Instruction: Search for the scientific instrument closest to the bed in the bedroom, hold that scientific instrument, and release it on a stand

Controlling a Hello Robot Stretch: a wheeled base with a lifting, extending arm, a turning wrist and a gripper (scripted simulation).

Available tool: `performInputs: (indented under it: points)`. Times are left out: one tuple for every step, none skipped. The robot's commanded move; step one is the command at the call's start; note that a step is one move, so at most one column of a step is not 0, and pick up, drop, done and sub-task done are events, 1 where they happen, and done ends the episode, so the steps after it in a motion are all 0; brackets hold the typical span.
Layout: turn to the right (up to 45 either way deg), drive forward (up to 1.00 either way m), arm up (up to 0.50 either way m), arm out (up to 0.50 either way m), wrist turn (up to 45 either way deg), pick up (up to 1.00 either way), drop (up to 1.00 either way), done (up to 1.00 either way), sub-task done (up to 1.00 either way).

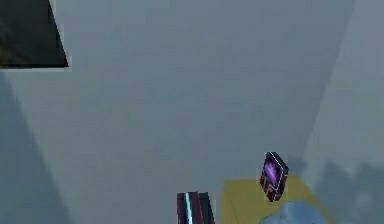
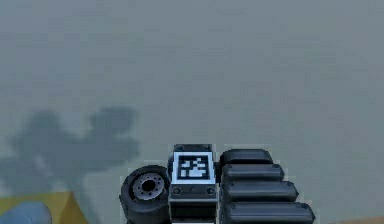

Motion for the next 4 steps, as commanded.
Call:
performInputs:
  points:
    - [-9.0, 0.00, 0.00, 0.00, 0.0, 0.00, 0.00, 0.00, 0.00]
    - [42.0, 0.00, 0.00, 0.00, 0.0, 0.00, 0.00, 0.00, 0.00]
    - [-33.0, 0.00, 0.00, 0.00, 0.0, 0.00, 0.00, 0.00, 0.00]
    - [30.0, 0.00, 0.00, 0.00, 0.0, 0.00, 0.00, 0.00, 0.00]
